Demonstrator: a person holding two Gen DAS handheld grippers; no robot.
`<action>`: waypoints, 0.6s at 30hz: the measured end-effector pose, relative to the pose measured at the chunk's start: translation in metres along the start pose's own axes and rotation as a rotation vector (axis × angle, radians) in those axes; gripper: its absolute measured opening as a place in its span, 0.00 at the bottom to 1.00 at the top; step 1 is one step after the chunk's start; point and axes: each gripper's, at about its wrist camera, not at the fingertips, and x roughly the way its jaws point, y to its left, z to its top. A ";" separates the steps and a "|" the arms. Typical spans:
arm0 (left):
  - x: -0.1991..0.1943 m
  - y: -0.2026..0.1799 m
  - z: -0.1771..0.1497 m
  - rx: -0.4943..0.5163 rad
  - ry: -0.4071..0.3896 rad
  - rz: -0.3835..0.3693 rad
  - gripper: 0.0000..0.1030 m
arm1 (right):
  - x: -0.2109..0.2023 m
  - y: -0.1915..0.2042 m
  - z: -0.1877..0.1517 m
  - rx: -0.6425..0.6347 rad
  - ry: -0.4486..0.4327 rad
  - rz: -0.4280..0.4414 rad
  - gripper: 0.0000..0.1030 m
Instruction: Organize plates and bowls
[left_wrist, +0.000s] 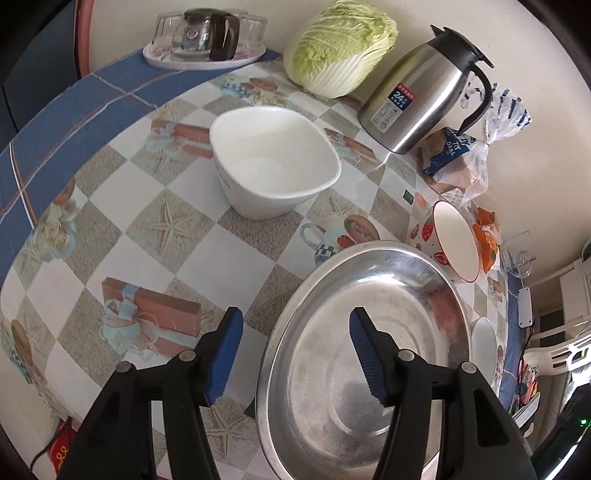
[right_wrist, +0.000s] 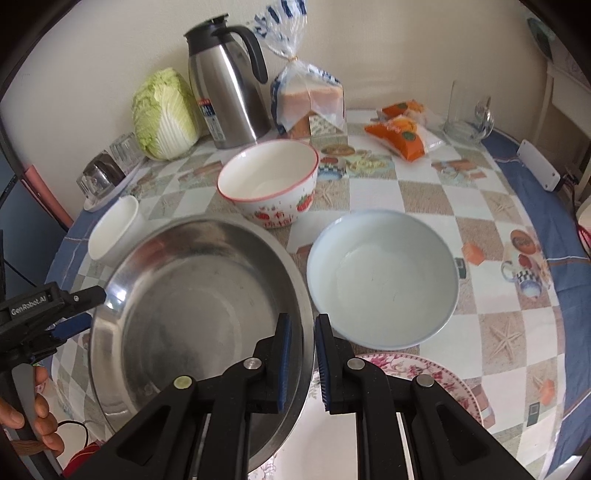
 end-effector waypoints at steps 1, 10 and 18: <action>-0.001 -0.001 0.000 0.009 0.000 0.006 0.63 | -0.003 0.001 0.001 0.000 -0.009 0.000 0.15; 0.002 -0.018 -0.005 0.117 0.001 0.071 0.88 | -0.006 0.004 0.004 0.000 -0.028 -0.027 0.60; 0.000 -0.029 -0.008 0.209 -0.068 0.159 0.94 | -0.003 0.006 0.003 -0.007 -0.041 -0.049 1.00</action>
